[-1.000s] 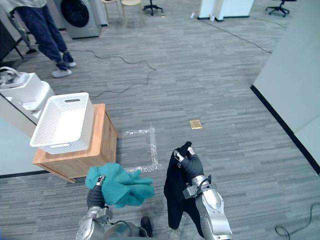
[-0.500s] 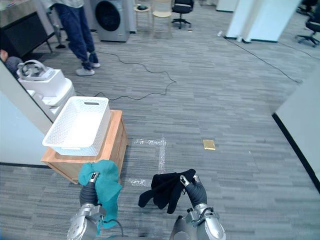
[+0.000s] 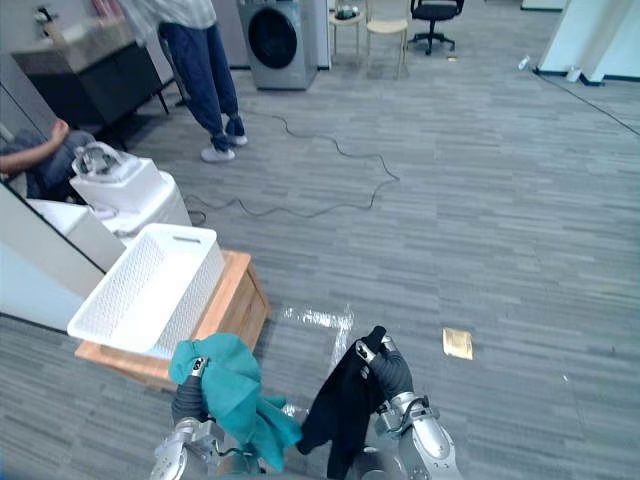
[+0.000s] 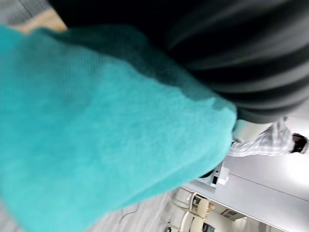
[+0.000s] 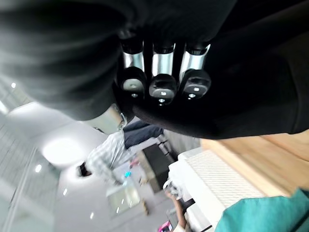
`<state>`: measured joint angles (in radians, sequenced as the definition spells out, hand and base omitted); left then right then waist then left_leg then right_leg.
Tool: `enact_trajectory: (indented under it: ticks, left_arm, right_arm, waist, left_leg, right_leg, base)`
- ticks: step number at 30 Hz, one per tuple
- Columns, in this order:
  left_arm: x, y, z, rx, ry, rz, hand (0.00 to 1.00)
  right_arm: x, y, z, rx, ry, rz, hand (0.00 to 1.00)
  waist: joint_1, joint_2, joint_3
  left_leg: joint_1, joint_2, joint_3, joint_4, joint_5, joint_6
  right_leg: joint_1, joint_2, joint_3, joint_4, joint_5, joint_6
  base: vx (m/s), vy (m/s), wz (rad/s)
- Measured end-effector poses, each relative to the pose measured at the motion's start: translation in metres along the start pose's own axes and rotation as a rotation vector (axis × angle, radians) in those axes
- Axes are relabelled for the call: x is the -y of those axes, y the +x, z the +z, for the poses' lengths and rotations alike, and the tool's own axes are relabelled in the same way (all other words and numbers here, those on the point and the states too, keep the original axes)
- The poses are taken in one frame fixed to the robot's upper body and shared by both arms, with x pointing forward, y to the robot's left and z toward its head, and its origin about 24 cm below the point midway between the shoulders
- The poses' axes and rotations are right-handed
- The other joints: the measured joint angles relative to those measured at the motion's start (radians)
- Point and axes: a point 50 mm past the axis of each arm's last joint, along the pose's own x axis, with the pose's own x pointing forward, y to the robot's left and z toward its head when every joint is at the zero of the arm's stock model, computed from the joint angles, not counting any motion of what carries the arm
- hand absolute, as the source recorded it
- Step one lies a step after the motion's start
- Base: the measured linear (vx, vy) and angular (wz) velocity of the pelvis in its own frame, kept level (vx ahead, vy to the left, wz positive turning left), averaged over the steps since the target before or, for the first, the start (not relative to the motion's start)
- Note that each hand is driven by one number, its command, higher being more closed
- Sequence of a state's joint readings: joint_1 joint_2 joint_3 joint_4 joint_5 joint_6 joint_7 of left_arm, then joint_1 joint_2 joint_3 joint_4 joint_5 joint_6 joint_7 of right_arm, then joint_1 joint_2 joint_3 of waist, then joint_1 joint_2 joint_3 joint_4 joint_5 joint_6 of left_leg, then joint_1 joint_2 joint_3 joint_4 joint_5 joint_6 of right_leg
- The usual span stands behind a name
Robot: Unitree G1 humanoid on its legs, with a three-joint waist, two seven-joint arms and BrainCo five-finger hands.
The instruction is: Tidy the bed and pick cloth on bed and put in laundry
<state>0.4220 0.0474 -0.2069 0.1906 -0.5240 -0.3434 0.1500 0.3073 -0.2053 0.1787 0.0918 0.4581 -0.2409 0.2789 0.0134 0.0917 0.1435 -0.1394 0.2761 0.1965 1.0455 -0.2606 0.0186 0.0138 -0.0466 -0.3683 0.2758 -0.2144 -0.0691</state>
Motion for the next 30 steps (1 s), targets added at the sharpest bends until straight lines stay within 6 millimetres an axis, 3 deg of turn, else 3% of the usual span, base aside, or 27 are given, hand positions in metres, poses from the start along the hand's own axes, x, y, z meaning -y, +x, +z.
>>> enact_trajectory:
  ticks: [1,3,5,6,7,8,9,10,11,13,16,17,18,19,20,22,24,25,27,28,29,30]
  left_arm:
    - [0.000,-0.001,0.000,0.003,-0.007,0.002,1.00]
    - [0.002,-0.001,0.003,0.015,-0.014,-0.002,1.00]
    - [0.011,0.000,0.010,0.047,-0.029,-0.034,1.00]
    - [0.018,0.001,0.012,0.056,-0.037,-0.058,1.00]
    - [0.024,0.002,0.014,0.065,-0.041,-0.081,1.00]
    - [0.030,0.002,0.014,0.069,-0.040,-0.106,1.00]
    - [0.031,0.000,0.013,0.065,-0.040,-0.106,1.00]
    - [0.029,0.000,0.012,0.060,-0.026,-0.100,1.00]
    - [0.022,0.000,0.011,0.050,-0.008,-0.075,1.00]
    - [0.020,0.001,0.013,0.060,-0.007,-0.067,1.00]
    - [0.013,0.004,0.023,0.099,-0.006,-0.047,1.00]
    - [0.010,0.005,0.028,0.110,0.010,-0.050,1.00]
    - [0.008,0.004,0.032,0.124,0.037,-0.059,1.00]
    - [0.008,0.004,0.033,0.127,0.044,-0.062,1.00]
    - [0.007,0.005,0.035,0.125,0.055,-0.066,1.00]
    - [0.008,0.007,0.037,0.129,0.059,-0.074,1.00]
    - [0.008,0.007,0.037,0.127,0.061,-0.073,1.00]
    - [0.007,0.008,0.038,0.129,0.066,-0.074,1.00]
    - [0.005,0.010,0.040,0.136,0.080,-0.089,1.00]
    - [0.004,0.010,0.042,0.139,0.112,-0.109,1.00]
    - [0.003,0.010,0.041,0.135,0.124,-0.115,1.00]
    - [0.005,0.011,0.031,0.091,0.128,-0.114,1.00]
  right_arm:
    - [0.000,0.000,0.004,0.015,-0.007,0.015,1.00]
    - [-0.001,0.002,0.008,0.030,-0.015,0.032,1.00]
    - [-0.003,0.003,0.016,0.063,-0.033,0.051,1.00]
    - [-0.004,0.003,0.022,0.084,-0.039,0.055,1.00]
    - [-0.005,0.004,0.024,0.096,-0.041,0.051,1.00]
    - [-0.004,0.004,0.026,0.101,-0.042,0.037,1.00]
    - [-0.004,0.004,0.027,0.105,-0.043,0.027,1.00]
    - [-0.003,0.005,0.025,0.102,-0.038,0.020,1.00]
    - [-0.006,0.008,0.024,0.103,-0.020,0.013,1.00]
    - [-0.010,0.014,0.027,0.118,-0.024,0.037,1.00]
    - [-0.020,0.025,0.034,0.150,-0.044,0.080,1.00]
    - [-0.024,0.026,0.032,0.146,-0.052,0.091,1.00]
    - [-0.028,0.026,0.030,0.136,-0.067,0.107,1.00]
    - [-0.029,0.026,0.030,0.132,-0.074,0.114,1.00]
    - [-0.033,0.026,0.028,0.126,-0.072,0.126,1.00]
    - [-0.037,0.026,0.027,0.129,-0.067,0.130,1.00]
    - [-0.038,0.027,0.029,0.138,-0.066,0.122,1.00]
    - [-0.038,0.027,0.032,0.154,-0.068,0.112,1.00]
    - [-0.042,0.027,0.046,0.223,-0.069,0.095,1.00]
    - [-0.044,0.027,0.053,0.259,-0.065,0.087,1.00]
    - [-0.044,0.028,0.054,0.268,-0.058,0.081,1.00]
    - [-0.039,0.027,0.055,0.265,-0.070,0.059,1.00]
  waist:
    - [0.005,0.001,-0.002]
    - [0.007,0.001,-0.003]
    - [0.004,-0.003,-0.005]
    - [0.002,-0.007,-0.007]
    - [0.001,-0.014,-0.011]
    - [0.003,-0.024,-0.019]
    - [0.009,-0.021,-0.027]
    - [0.016,-0.030,-0.033]
    - [0.021,-0.074,-0.051]
    - [0.031,-0.095,-0.052]
    - [0.049,-0.107,-0.049]
    - [0.050,-0.118,-0.052]
    - [0.039,-0.129,-0.057]
    - [0.031,-0.134,-0.061]
    - [0.024,-0.135,-0.058]
    - [0.016,-0.126,-0.055]
    - [0.008,-0.111,-0.046]
    - [0.003,-0.109,-0.046]
    - [-0.003,-0.125,-0.043]
    - [-0.006,-0.172,-0.049]
    - [-0.006,-0.177,-0.044]
    - [0.001,-0.145,-0.039]
  left_leg:
    - [-0.026,-0.016,0.049,-0.087,-0.024,-0.037]
    - [-0.045,-0.030,0.102,-0.190,-0.036,-0.057]
    - [-0.060,-0.077,0.234,-0.381,-0.034,-0.059]
    - [-0.070,-0.123,0.297,-0.490,-0.022,-0.042]
    - [-0.073,-0.168,0.342,-0.576,0.004,-0.013]
    - [-0.070,-0.226,0.384,-0.720,0.074,0.040]
    - [-0.058,-0.259,0.406,-0.823,0.170,0.103]
    - [-0.045,-0.274,0.417,-0.853,0.194,0.207]
    - [-0.031,-0.306,0.428,-0.850,0.190,0.224]
    - [-0.025,-0.310,0.400,-0.833,0.154,0.226]
    - [0.049,-0.308,0.364,-0.780,0.063,0.168]
    - [0.091,-0.321,0.329,-0.793,0.043,0.153]
    - [0.132,-0.338,0.279,-0.824,0.032,0.152]
    - [0.144,-0.341,0.253,-0.833,0.031,0.151]
    - [0.168,-0.337,0.200,-0.841,0.029,0.148]
    - [0.196,-0.317,0.119,-0.855,0.030,0.131]
    - [0.212,-0.282,0.020,-0.853,0.029,0.100]
    - [0.211,-0.256,-0.054,-0.852,0.028,0.075]
    - [0.208,-0.233,-0.206,-0.845,0.018,0.027]
    - [0.202,-0.260,-0.254,-0.821,-0.001,-0.010]
    - [0.200,-0.261,-0.263,-0.813,-0.012,-0.023]
    - [0.207,-0.236,-0.256,-0.799,-0.018,-0.036]
  right_leg:
    - [0.065,0.001,-0.009,-0.060,-0.001,0.003]
    - [0.106,0.003,-0.030,-0.106,0.003,0.008]
    - [0.176,0.005,-0.077,-0.175,0.010,0.033]
    - [0.195,-0.001,-0.107,-0.183,-0.001,0.059]
    - [0.210,-0.005,-0.133,-0.184,-0.014,0.081]
    - [0.231,-0.005,-0.161,-0.184,-0.032,0.111]
    - [0.250,0.010,-0.170,-0.179,-0.048,0.132]
    - [0.261,0.007,-0.167,-0.170,-0.061,0.145]
    - [0.262,-0.020,-0.167,-0.138,-0.084,0.147]
    - [0.247,-0.041,-0.146,-0.073,-0.092,0.131]
    - [0.245,-0.089,-0.134,0.133,-0.045,0.151]
    - [0.184,-0.148,-0.130,0.362,0.004,0.134]
    - [0.093,-0.199,-0.090,0.585,0.083,0.093]
    - [0.049,-0.212,-0.067,0.667,0.055,0.091]
    - [-0.027,-0.217,-0.030,0.739,-0.016,0.077]
    - [-0.117,-0.206,0.000,0.698,-0.070,0.070]
    - [-0.176,-0.175,0.036,0.562,-0.093,0.075]
    - [-0.199,-0.137,0.086,0.418,-0.085,0.087]
    - [-0.196,-0.063,0.278,0.104,-0.011,0.145]
    - [-0.161,-0.059,0.395,-0.067,0.082,0.175]
    - [-0.145,-0.065,0.401,-0.072,0.148,0.183]
    - [-0.115,-0.053,0.353,-0.064,0.148,0.166]
  base:
    - [0.44,-0.133,0.11]
    - [0.38,-0.099,0.18]
    - [0.50,-0.067,0.55]
    - [0.46,-0.033,0.85]
    - [0.50,0.000,1.03]
    - [0.40,0.024,0.89]
    - [0.40,0.042,0.64]
    - [0.35,0.058,0.60]
    - [0.44,0.063,0.54]
    - [0.49,0.053,0.38]
    - [0.46,0.050,0.29]
    - [0.37,-0.002,0.78]
    - [0.36,-0.030,0.89]
    - [0.34,-0.086,1.13]
    - [0.34,-0.112,1.27]
    - [0.33,-0.141,1.41]
    - [0.28,-0.184,1.48]
    - [0.30,-0.268,1.75]
    - [0.42,-0.451,2.17]
    - [0.35,-0.401,1.69]
    - [0.26,-0.301,1.33]
    - [0.25,-0.256,0.93]
